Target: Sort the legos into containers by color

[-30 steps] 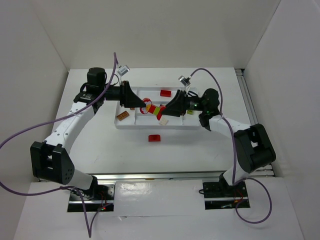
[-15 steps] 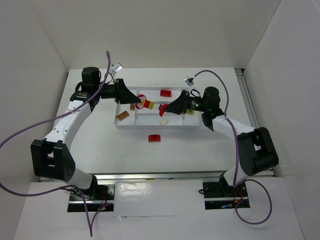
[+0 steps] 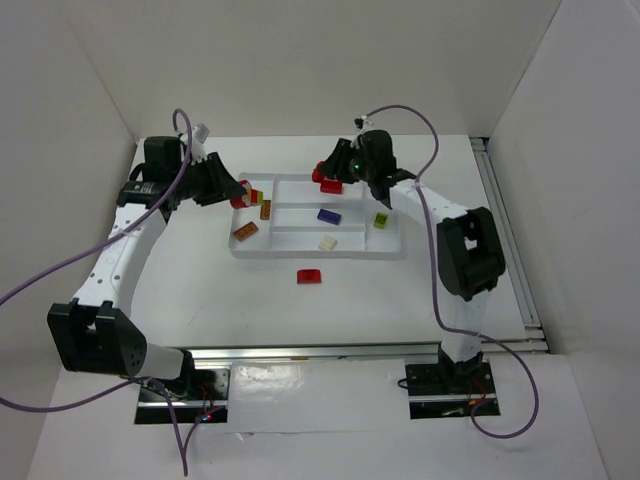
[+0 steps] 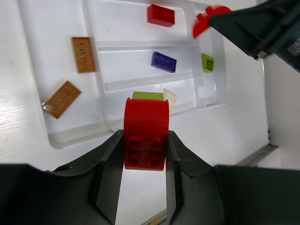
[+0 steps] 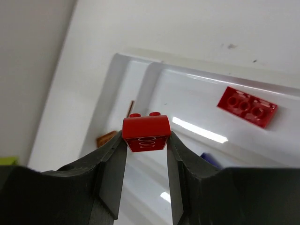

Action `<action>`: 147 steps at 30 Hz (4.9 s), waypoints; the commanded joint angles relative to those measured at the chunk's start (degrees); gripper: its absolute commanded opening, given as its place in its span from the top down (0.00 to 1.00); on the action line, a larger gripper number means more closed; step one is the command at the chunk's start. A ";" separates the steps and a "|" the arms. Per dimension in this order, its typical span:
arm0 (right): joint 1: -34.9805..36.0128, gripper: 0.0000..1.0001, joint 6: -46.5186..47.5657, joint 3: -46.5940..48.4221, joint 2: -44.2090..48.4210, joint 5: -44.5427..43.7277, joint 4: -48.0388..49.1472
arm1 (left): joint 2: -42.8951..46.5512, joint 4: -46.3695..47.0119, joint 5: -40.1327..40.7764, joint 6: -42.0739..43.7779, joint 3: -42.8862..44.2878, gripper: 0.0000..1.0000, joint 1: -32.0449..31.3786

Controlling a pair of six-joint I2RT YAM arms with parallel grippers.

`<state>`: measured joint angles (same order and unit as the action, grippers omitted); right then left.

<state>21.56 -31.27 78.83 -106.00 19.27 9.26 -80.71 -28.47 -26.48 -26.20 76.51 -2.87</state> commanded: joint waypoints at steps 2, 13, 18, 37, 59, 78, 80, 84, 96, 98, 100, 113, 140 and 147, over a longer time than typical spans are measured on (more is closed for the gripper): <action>3.30 0.96 4.45 15.00 -11.76 -10.64 -12.32 | 3.89 -3.08 7.84 -0.44 -1.09 1.00 -0.03; 5.68 0.92 6.13 31.91 -27.41 -15.74 -18.22 | 5.74 -3.61 6.62 0.62 -4.62 1.00 -0.03; 5.68 0.21 6.13 31.92 -27.42 -16.80 -17.69 | 5.74 -3.61 6.09 0.62 -3.48 1.00 -0.03; 0.41 0.09 -1.43 -19.14 17.66 32.99 18.23 | -0.94 4.29 -29.58 2.55 -2.95 1.00 -0.55; 6.65 0.06 -3.78 -14.58 9.40 44.62 25.88 | -1.47 8.25 -34.25 0.88 -1.28 1.00 -3.80; 6.65 0.82 -18.13 -16.25 4.48 47.79 46.56 | -1.47 8.25 -34.78 1.41 -1.28 1.00 -4.33; 6.65 0.82 -18.13 -17.47 4.48 47.79 46.55 | -1.47 8.25 -34.25 1.41 -1.28 1.00 -3.81; 6.12 0.82 -18.13 -19.15 5.00 47.79 46.55 | -0.95 8.25 -33.73 0.89 -0.75 1.00 -3.81; 3.84 0.87 -12.61 -23.19 7.29 44.03 35.97 | -0.42 10.36 -30.66 -1.84 -1.89 1.00 -0.91; 3.23 0.89 -6.13 -22.67 8.52 41.13 28.67 | -0.42 10.36 -30.65 -2.37 -1.89 1.00 -0.91; 2.61 0.89 0.38 -20.74 10.88 28.91 11.34 | 0.11 10.36 -30.03 -2.37 -1.89 1.00 -0.38; -0.03 0.89 5.51 -9.14 8.28 -33.93 -18.13 | 2.40 4.39 -15.27 0.18 -1.36 1.00 -3.71; -5.13 0.17 12.10 -8.16 16.43 9.76 -6.98 | 1.08 5.77 -23.25 2.91 -0.84 1.00 -6.09; -3.98 0.04 2.63 -14.04 17.14 39.60 12.52 | 1.61 12.21 -30.02 0.45 -2.24 1.00 -6.09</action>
<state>16.86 -24.36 67.37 -88.42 40.80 10.46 -79.94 -21.23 -50.41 -24.49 73.36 -8.78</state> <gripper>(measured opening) 0.959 0.458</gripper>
